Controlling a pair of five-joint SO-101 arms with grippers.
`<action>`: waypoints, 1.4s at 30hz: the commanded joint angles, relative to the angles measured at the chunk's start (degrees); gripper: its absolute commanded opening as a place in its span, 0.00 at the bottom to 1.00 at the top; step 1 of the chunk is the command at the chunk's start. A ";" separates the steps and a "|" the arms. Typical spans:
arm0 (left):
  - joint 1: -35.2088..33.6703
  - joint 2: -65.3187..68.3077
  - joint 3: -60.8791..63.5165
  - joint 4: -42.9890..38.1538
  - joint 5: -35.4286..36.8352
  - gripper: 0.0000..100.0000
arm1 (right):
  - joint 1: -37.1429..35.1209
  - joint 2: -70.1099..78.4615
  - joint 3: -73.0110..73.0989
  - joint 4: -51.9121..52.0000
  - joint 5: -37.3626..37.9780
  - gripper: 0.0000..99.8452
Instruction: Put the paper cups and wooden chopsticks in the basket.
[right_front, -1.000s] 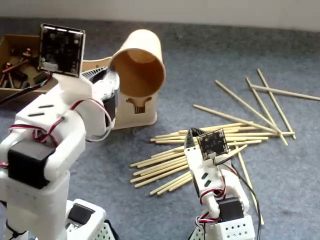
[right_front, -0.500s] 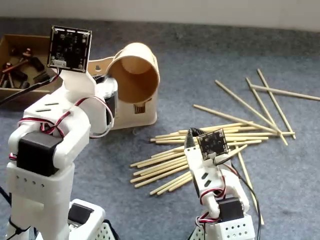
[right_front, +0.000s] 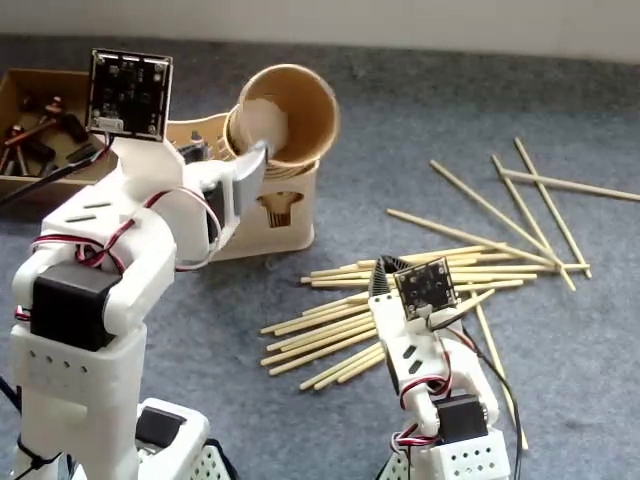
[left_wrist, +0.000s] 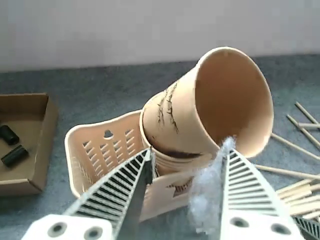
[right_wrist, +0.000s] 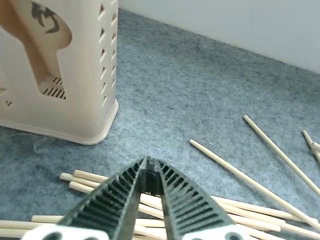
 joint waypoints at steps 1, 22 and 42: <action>-3.65 -0.40 -1.19 -6.24 0.53 0.23 | -0.31 -0.22 8.40 0.31 0.62 0.01; -7.34 7.69 7.34 -17.41 0.18 0.23 | -0.31 -0.22 8.40 0.31 0.62 0.01; -4.97 1.45 -0.84 -8.79 0.53 0.23 | -0.31 -0.22 8.40 0.31 0.62 0.01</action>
